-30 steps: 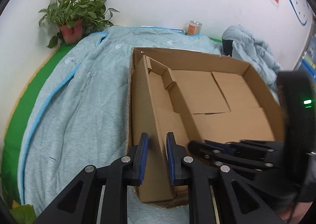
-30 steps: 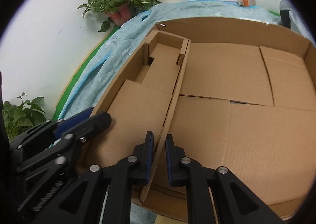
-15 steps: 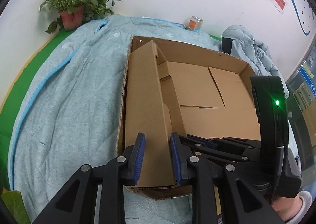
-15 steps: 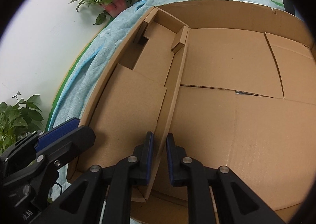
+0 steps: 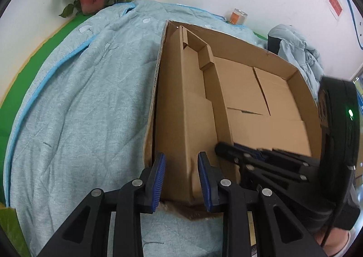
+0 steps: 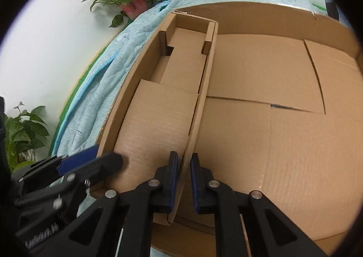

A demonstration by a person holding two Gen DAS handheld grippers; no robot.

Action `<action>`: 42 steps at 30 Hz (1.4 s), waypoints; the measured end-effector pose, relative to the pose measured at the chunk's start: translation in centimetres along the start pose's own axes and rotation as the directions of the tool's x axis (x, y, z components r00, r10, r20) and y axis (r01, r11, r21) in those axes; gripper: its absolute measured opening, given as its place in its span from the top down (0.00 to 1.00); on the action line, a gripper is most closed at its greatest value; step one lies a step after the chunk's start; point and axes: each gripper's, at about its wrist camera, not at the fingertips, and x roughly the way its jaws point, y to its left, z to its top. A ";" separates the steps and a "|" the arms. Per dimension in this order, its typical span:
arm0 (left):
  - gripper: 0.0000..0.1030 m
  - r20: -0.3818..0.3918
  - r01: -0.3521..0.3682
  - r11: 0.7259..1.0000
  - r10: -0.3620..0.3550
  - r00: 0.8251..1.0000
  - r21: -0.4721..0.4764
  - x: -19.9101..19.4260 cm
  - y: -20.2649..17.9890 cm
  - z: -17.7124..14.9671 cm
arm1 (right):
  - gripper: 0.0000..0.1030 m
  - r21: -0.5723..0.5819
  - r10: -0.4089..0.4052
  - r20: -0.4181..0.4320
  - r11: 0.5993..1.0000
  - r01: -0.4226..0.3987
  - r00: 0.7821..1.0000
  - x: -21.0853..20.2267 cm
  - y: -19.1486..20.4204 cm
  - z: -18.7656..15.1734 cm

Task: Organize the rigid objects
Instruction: 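Open both grippers and withdraw from the insert, then grasp the colourful board-game box with both grippers from its sides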

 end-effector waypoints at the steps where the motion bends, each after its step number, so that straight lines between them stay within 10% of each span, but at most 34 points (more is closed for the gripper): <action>1: 0.73 0.010 -0.004 1.000 0.004 1.000 0.007 -0.3 -0.1 -0.2 | 0.89 -0.004 -0.002 0.001 1.000 0.002 1.000 0.1 0.1 0.0; 5: 0.73 0.144 -0.028 0.997 0.017 0.989 0.072 -3.7 -0.9 -2.1 | 0.86 0.002 0.020 0.004 1.000 -0.020 1.000 -0.1 -0.3 0.0; 9: 0.36 0.275 -0.069 0.992 0.038 0.961 0.103 -7.3 -1.5 -4.2 | 0.23 -0.045 0.011 0.103 0.999 -0.007 0.995 -2.9 -0.2 -1.3; 11: 0.15 0.344 -0.081 0.992 0.044 0.938 0.092 -9.4 -1.5 -5.7 | 0.21 -0.060 -0.023 0.167 0.998 0.034 0.986 -5.1 -0.4 -2.5; 18: 0.01 0.449 0.007 0.997 -0.039 0.893 0.073 -13.9 -2.4 -10.8 | 0.12 -0.093 -0.123 0.342 0.982 0.164 0.932 -14.9 -2.3 -10.7; 28: 0.01 0.332 0.106 0.984 -0.150 0.931 0.145 -12.7 -8.0 -19.5 | 0.01 -0.105 -0.110 0.308 0.983 0.149 0.945 -17.1 -3.4 -21.4; 42: 0.01 0.068 0.319 0.948 -0.317 0.946 -0.016 -8.8 -6.2 -24.7 | 0.01 -0.315 0.285 0.116 0.919 -0.236 0.952 -16.5 0.7 -26.0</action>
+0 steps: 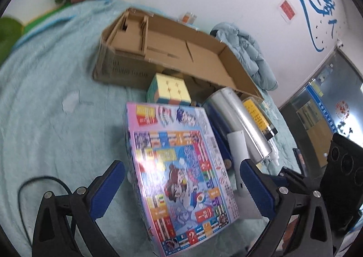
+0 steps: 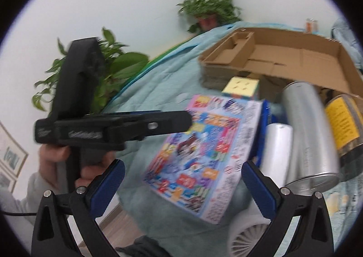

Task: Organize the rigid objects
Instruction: 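Grasp the colourful board-game box with both grippers from its sides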

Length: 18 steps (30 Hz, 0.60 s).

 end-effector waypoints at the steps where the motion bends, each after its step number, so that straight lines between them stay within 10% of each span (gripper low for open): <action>1: 0.01 -0.029 0.011 1.000 -0.012 0.999 -0.020 0.7 0.5 -0.2 | 0.01 0.009 0.024 -0.020 1.000 -0.024 1.000 0.4 0.0 -0.2; 18: 0.24 -0.151 0.047 0.997 -0.057 0.987 -0.066 5.3 3.5 -0.8 | 0.00 0.073 -0.172 -0.289 0.977 0.201 0.942 8.7 0.1 0.4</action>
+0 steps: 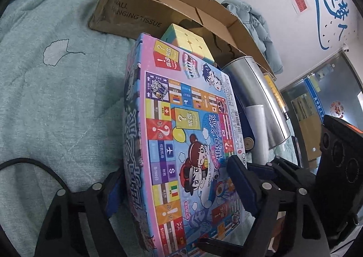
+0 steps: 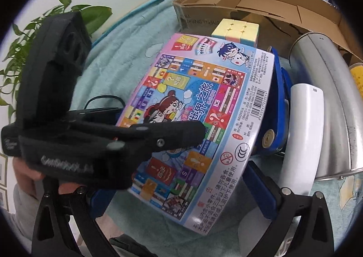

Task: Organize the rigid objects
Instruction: 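Grasp the colourful board-game box with both grippers from its sides, then lift the board-game box and lower it flat into the large box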

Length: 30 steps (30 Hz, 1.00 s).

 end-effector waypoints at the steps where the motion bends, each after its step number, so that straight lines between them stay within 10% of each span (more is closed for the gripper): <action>1: 0.26 0.004 -0.003 1.000 0.003 1.000 0.006 -0.2 0.1 -0.1 | 0.00 0.010 0.000 -0.010 1.000 0.000 1.000 0.3 0.0 0.1; 15: 0.34 0.061 0.043 0.998 -0.041 0.997 -0.036 -2.8 3.5 -2.1 | 0.00 0.051 -0.079 0.042 0.996 0.077 0.996 2.1 1.6 0.8; 30: 0.34 0.177 -0.032 0.990 0.007 0.984 0.136 -5.8 -1.2 -4.5 | 0.01 0.029 -0.094 0.121 0.995 0.091 0.988 -0.4 1.6 -0.2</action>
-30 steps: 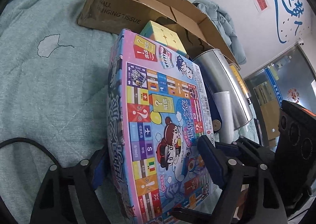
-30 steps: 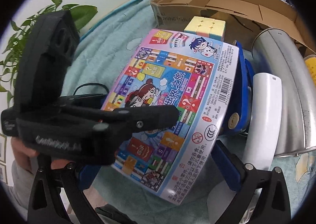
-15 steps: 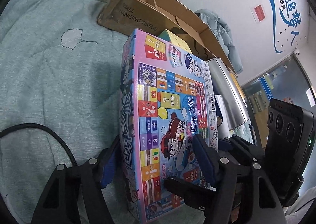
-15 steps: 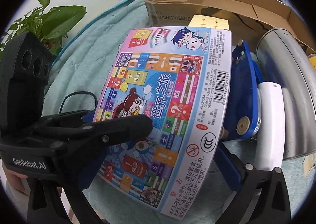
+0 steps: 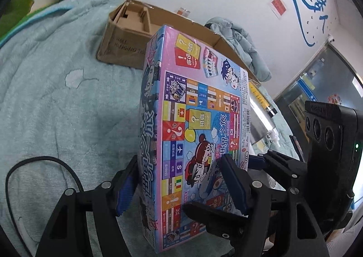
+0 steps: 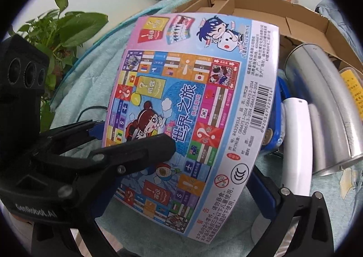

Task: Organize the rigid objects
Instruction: 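Lift the board-game box and lower it flat into the large box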

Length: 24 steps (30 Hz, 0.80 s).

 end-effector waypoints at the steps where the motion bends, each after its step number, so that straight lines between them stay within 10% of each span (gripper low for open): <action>1: 0.35 0.006 0.001 1.000 -0.002 1.000 0.013 -0.3 -0.4 0.0 | 0.01 0.005 0.000 0.021 1.000 0.000 1.000 -0.4 -0.1 0.0; 24: 0.34 0.180 0.007 0.967 -0.054 0.982 0.254 0.1 -9.8 13.2 | 0.02 -0.001 -0.093 0.376 0.995 0.101 0.922 -8.6 -5.3 6.3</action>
